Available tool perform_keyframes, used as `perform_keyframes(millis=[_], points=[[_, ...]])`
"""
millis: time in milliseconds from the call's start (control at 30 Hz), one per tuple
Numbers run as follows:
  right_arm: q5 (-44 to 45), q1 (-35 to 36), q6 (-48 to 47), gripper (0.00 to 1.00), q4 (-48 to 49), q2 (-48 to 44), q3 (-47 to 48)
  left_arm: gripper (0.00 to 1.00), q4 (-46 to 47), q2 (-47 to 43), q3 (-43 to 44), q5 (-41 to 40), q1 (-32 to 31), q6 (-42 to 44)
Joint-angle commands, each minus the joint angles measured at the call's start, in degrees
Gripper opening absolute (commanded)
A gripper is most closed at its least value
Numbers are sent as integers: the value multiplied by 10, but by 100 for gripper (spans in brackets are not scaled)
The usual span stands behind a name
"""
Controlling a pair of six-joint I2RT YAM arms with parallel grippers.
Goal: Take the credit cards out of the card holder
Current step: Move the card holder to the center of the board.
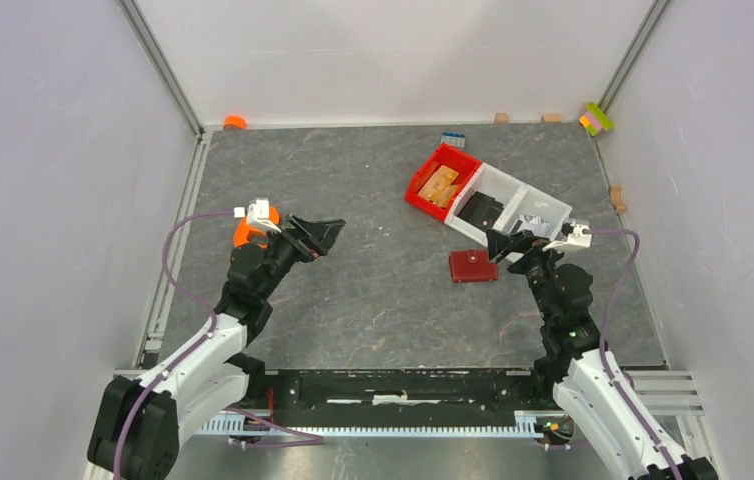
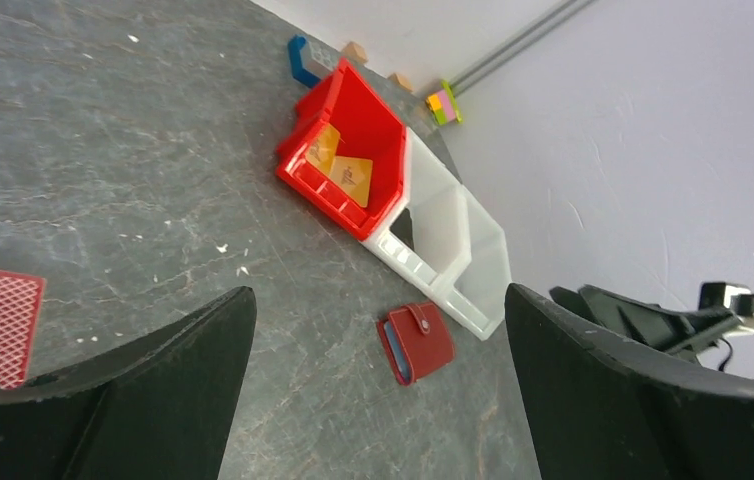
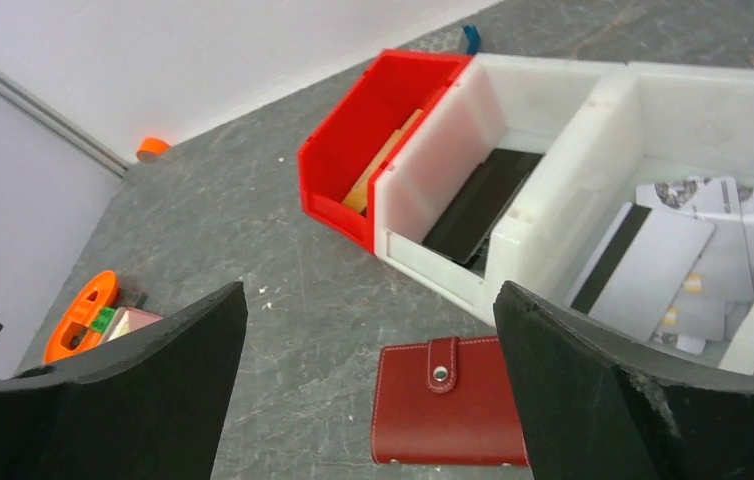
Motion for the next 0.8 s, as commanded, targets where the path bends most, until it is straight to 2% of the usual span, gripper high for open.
perform_keyframes(millis=[0,467,767], points=[[30,-2,14,97,-16,28,11,100,64,27,14,56,-3,6],[81,-1,81,98,-76,128,33,100,64,157,60,123,-4,-2],[30,-2,87,99,-81,239,61,100,65,262,111,189,-22,-16]])
